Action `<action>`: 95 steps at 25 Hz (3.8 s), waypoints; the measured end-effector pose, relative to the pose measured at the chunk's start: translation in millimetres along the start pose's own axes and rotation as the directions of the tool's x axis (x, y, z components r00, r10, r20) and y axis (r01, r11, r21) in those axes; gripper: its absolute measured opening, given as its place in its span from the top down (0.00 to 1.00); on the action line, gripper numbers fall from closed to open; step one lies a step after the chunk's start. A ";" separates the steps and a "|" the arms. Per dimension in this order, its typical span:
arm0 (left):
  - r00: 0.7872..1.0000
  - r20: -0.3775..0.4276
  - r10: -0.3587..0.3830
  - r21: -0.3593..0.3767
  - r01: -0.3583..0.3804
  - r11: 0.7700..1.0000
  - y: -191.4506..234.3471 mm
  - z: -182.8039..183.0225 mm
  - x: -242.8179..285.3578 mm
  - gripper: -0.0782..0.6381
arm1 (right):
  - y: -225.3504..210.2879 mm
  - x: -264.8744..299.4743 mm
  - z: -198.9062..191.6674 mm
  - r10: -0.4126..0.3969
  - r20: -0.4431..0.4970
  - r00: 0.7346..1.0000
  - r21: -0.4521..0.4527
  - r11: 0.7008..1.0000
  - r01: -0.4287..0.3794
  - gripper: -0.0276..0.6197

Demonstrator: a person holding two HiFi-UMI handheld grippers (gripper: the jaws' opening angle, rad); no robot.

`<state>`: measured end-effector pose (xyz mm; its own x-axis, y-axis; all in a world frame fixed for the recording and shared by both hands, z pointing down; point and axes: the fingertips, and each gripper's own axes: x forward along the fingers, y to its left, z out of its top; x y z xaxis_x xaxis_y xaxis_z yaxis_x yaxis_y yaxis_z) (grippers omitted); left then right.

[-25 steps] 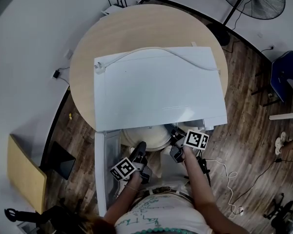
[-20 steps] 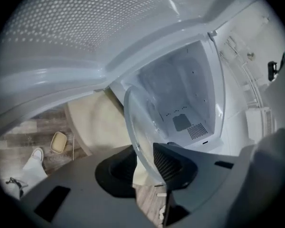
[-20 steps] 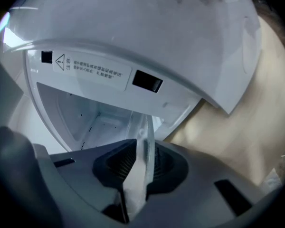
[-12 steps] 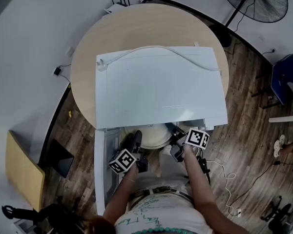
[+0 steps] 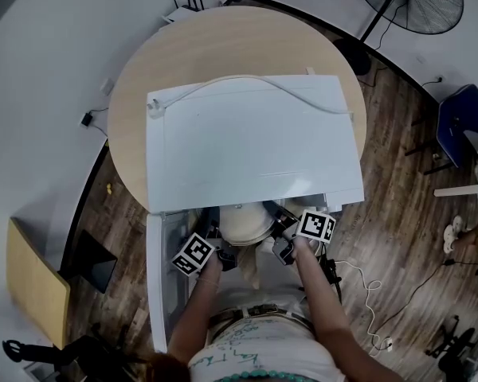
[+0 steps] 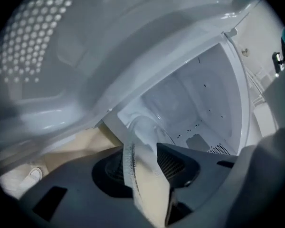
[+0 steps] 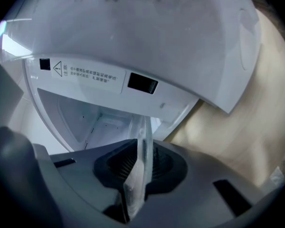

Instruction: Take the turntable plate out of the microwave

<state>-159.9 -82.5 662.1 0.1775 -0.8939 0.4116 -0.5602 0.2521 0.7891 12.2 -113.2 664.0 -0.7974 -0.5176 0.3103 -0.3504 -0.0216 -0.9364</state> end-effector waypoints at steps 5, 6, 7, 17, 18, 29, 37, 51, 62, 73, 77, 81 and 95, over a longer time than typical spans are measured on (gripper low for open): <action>0.999 0.030 -0.016 -0.089 0.019 0.996 -0.6 -6.6 -15.2 0.72 | 3.8 -6.5 -3.6 0.010 -0.016 1.000 -0.023 1.000 -0.010 0.89; 0.999 0.036 -0.019 -0.095 0.022 0.995 -1.7 -7.8 -18.9 0.72 | 4.9 -8.5 -4.8 0.013 -0.018 1.000 -0.022 1.000 -0.013 0.89; 0.999 0.039 -0.021 -0.096 0.025 0.995 -3.0 -8.9 -22.6 0.73 | 5.8 -10.4 -5.9 0.015 -0.020 1.000 -0.021 1.000 -0.016 0.89; 0.993 0.118 -0.024 -0.096 0.035 0.995 -19.2 -17.4 -52.7 0.75 | 16.8 -25.3 -10.3 0.056 -0.078 0.995 -0.024 0.998 -0.058 0.89; 0.991 0.130 -0.023 -0.093 0.036 0.995 -20.7 -17.9 -56.3 0.75 | 18.0 -26.5 -11.3 0.061 -0.088 0.994 -0.028 0.998 -0.063 0.89; 0.966 0.257 -0.007 -0.038 0.018 0.999 -41.2 -23.6 -94.9 0.75 | 35.4 -38.0 -17.0 0.096 -0.198 0.975 -0.107 0.987 -0.119 0.87; 0.960 0.280 -0.024 -0.040 0.036 0.999 -50.2 -28.5 -118.3 0.75 | 48.8 -54.1 -29.6 0.111 -0.204 0.973 -0.132 0.981 -0.139 0.87; 0.971 0.221 -0.087 0.003 0.088 0.996 -75.0 -32.8 -165.7 0.75 | 81.7 -108.6 -56.6 0.114 -0.110 0.987 -0.149 0.980 -0.130 0.87; 0.965 0.207 -0.160 -0.016 0.167 0.986 -113.4 -35.1 -186.2 0.76 | 122.9 -148.1 -49.3 0.179 -0.035 0.983 -0.168 0.969 -0.183 0.87; 0.949 0.247 -0.196 -0.089 0.223 0.971 -144.6 -9.9 -203.3 0.77 | 174.5 -156.1 -39.6 0.259 -0.034 0.965 -0.205 0.943 -0.260 0.87; 0.944 0.265 -0.196 -0.122 0.234 0.964 -150.6 -4.4 -209.3 0.77 | 185.6 -156.0 -39.7 0.275 -0.045 0.960 -0.181 0.943 -0.278 0.87; 0.943 0.282 -0.174 -0.185 0.232 0.955 -151.8 -3.7 -217.0 0.77 | 192.6 -155.6 -42.4 0.272 -0.059 0.960 -0.162 0.947 -0.279 0.87; 0.906 0.336 -0.258 -0.074 0.298 0.952 -181.4 46.8 -192.7 0.78 | 223.3 -120.1 -7.5 0.302 -0.095 0.949 -0.217 0.924 -0.316 0.88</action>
<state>-130.3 26.7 418.4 0.0331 -0.9993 0.0158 -0.4206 0.0004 0.9073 26.1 -49.4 418.9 -0.9086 -0.4167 0.0272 -0.1787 0.3290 -0.9273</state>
